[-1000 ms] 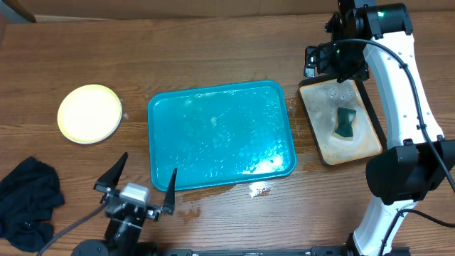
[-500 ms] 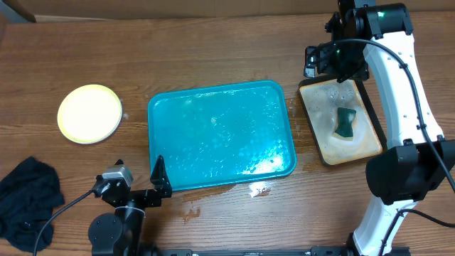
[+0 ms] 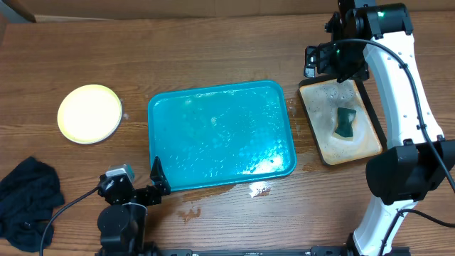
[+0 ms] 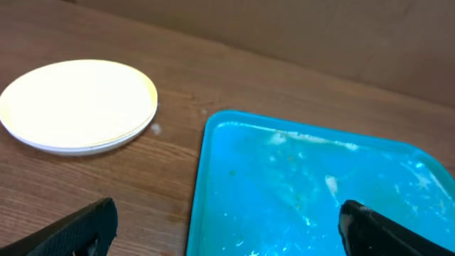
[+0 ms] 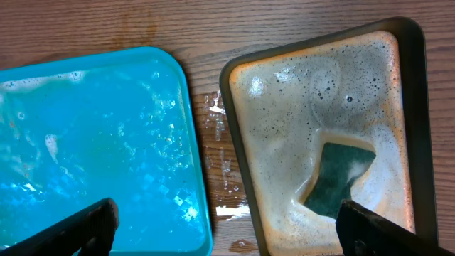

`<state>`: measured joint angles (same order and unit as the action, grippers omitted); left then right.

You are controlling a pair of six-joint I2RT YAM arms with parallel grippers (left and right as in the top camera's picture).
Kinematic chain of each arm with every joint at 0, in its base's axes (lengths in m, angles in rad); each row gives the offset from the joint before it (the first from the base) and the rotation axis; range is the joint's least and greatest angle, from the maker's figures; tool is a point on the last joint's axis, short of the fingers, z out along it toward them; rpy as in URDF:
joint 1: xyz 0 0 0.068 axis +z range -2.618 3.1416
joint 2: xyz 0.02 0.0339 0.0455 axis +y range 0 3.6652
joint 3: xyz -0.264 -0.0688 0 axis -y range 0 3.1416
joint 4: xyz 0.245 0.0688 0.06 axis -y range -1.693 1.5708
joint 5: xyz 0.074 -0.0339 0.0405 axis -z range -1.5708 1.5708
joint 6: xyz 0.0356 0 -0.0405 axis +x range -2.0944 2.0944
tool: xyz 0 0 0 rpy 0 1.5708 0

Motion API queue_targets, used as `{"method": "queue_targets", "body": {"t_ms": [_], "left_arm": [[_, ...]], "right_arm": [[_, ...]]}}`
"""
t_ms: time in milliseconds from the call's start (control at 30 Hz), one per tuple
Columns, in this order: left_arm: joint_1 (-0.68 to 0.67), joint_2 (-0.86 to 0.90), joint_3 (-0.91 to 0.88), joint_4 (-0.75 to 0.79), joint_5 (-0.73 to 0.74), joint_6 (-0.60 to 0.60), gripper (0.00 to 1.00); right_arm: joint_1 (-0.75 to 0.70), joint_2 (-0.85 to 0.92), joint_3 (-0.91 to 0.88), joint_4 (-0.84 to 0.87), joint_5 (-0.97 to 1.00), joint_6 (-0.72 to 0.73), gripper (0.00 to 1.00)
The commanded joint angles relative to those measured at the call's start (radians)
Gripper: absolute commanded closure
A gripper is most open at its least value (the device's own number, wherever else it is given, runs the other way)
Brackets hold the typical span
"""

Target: Clean dirty plates on tray and stack at the side

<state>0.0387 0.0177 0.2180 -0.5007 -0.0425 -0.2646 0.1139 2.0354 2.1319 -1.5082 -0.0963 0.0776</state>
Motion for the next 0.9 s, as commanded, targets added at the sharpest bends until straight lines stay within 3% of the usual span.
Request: {"method": "queue_targets", "body": {"t_ms": [0, 333, 867], "left_arm": [[-0.008, -0.014, -0.004, 0.007, -0.017, -0.019, 0.00], [-0.008, -0.015, -0.030, 0.015, 0.017, -0.020, 0.00], [-0.008, -0.015, -0.133, 0.227, 0.067, -0.020, 0.00]], "right_arm": [[0.002, -0.038, 0.030, 0.005, 0.009, -0.007, 0.00], [0.002, -0.038, 0.030, 0.005, 0.009, -0.007, 0.00], [0.002, -0.038, 0.030, 0.005, 0.009, -0.007, 0.00]]}}
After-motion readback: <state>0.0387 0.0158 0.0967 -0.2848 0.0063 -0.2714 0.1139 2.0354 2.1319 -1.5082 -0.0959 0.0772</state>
